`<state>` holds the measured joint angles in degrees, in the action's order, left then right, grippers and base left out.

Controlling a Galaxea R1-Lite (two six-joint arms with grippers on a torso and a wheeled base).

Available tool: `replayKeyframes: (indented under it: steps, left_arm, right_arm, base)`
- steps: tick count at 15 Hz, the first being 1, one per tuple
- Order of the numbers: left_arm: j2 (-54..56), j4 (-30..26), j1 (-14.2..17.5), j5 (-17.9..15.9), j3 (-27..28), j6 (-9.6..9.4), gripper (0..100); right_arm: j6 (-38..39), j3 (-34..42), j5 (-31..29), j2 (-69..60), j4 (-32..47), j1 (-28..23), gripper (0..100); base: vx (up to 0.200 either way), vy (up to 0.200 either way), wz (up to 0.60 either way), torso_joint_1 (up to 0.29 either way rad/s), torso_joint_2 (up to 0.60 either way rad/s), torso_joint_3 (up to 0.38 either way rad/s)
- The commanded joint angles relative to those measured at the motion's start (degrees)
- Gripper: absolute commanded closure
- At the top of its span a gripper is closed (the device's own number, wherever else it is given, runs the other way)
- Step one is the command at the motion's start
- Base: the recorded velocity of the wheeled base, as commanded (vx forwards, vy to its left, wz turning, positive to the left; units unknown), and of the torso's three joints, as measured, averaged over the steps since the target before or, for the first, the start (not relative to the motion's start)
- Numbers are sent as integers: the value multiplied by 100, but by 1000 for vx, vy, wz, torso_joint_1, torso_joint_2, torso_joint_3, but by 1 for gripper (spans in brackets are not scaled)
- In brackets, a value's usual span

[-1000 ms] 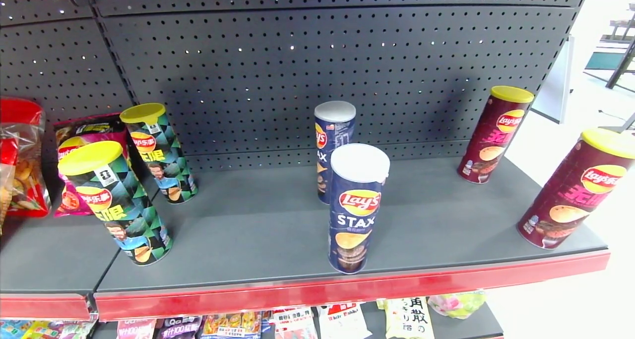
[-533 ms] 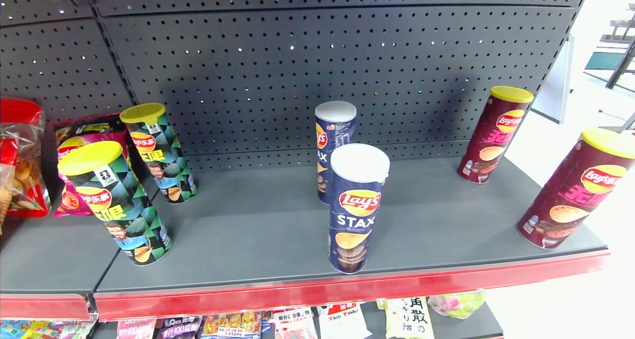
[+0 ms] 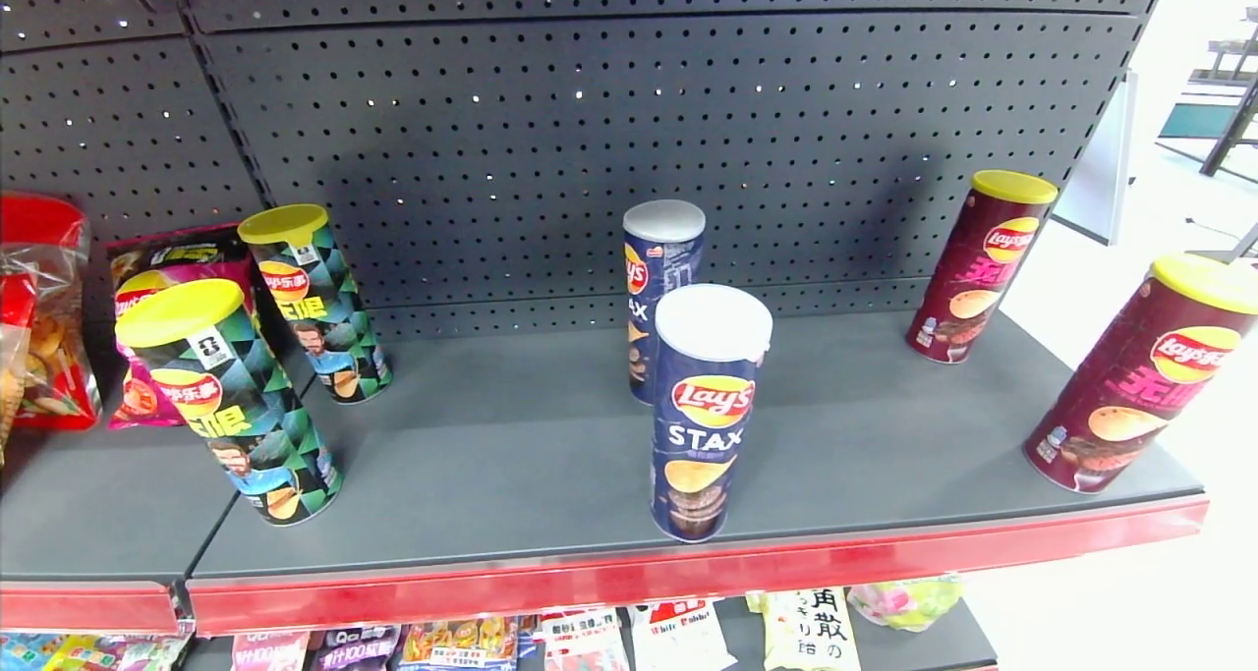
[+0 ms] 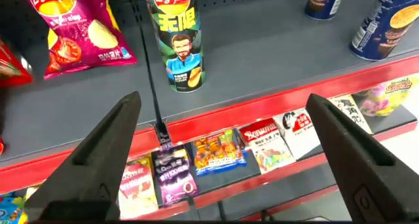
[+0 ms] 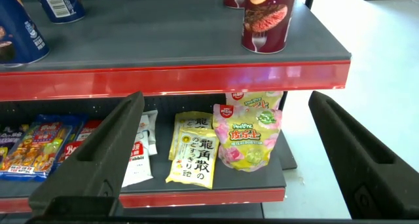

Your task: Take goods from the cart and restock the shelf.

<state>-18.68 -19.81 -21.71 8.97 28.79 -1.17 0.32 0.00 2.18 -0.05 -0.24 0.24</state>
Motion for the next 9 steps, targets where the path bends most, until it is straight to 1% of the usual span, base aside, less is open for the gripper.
replayKeyframes:
  steps: [1, 2, 4, 7, 9]
  left_arm:
    - [-57, 3, 0, -1, -5, -6, 0]
    - [-13, 3, -17, -45, -5, -6, 0]
    - [39, 12, -61, -115, -5, -6, 0]
    - [145, 3, -61, -124, -41, -6, 0]
    - [655, -23, -61, -133, -243, -6, 0]
  right_arm:
    - [3, 0, 2, 5, -2, 2, 0]
    - [3, 0, 2, 5, -2, 2, 0]
    - [3, 0, 2, 5, -2, 2, 0]
    - [3, 0, 2, 5, -2, 2, 0]
    - [-5, 0, 2, 5, -2, 2, 0]
  base:
    - [-200, 0, 0, 2, 2, 7]
    - [-200, 0, 0, 17, 2, 2]
    - [0, 0, 0, 0, 0, 0]
    - [0, 0, 0, 0, 0, 0]
    - [0, 0, 0, 0, 0, 0]
